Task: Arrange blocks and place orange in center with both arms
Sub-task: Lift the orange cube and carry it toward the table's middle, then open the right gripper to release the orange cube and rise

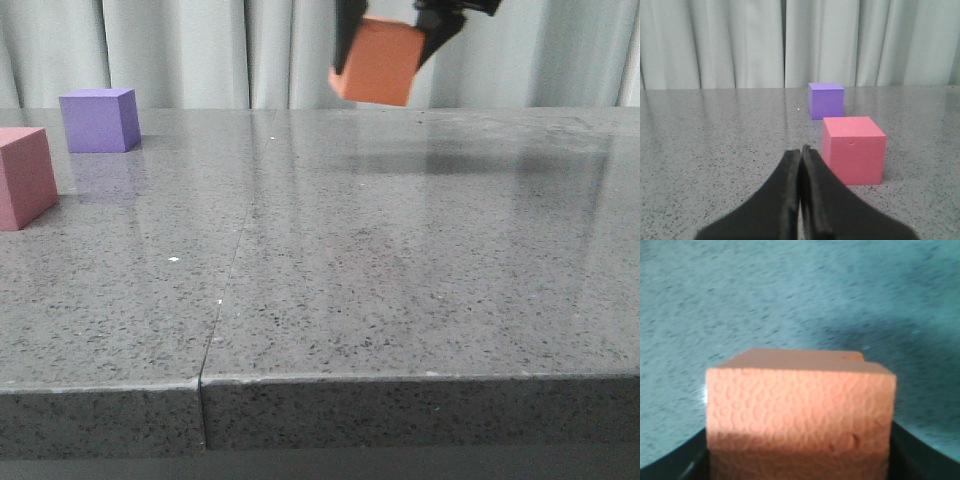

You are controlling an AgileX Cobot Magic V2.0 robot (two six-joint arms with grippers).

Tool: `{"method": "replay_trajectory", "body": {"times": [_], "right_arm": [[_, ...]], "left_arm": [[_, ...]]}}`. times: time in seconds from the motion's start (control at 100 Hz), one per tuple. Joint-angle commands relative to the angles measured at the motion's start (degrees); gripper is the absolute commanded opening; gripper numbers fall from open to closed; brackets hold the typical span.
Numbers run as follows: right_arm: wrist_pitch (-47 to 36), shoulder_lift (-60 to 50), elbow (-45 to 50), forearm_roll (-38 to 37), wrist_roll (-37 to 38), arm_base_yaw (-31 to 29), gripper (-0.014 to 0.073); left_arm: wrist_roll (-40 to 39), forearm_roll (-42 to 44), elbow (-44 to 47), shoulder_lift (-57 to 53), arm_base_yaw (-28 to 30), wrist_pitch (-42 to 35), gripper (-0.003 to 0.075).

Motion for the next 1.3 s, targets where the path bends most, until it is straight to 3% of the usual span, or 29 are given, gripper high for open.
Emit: {"method": "replay_trajectory", "body": {"times": [0.0, 0.3, 0.83, 0.9, 1.1, 1.29], "right_arm": [[0.70, -3.39, -1.80, 0.39, 2.68, 1.71, 0.0253], [-2.75, -1.82, -1.80, 1.25, 9.54, 4.28, 0.0253], [-4.58, 2.86, -1.80, 1.58, 9.69, 4.68, 0.0267], [-4.72, 2.90, -1.80, 1.58, 9.69, 4.68, 0.0326], [-4.86, 2.90, -1.80, 1.58, 9.69, 4.68, 0.0613], [-4.11, 2.90, -1.80, 1.58, 9.69, 4.68, 0.0633]], "left_arm": [[0.05, -0.33, 2.41, -1.64, 0.10, -4.75, -0.0020], [0.05, -0.33, 2.41, -1.64, 0.10, -4.75, -0.0020], [0.05, -0.33, 2.41, -1.64, 0.10, -4.75, -0.0020], [0.05, -0.33, 2.41, -1.64, 0.10, -4.75, -0.0020], [0.05, -0.33, 2.41, -1.64, 0.10, -4.75, -0.0020], [0.05, -0.33, 2.41, -1.64, 0.10, -4.75, -0.0020]]}}
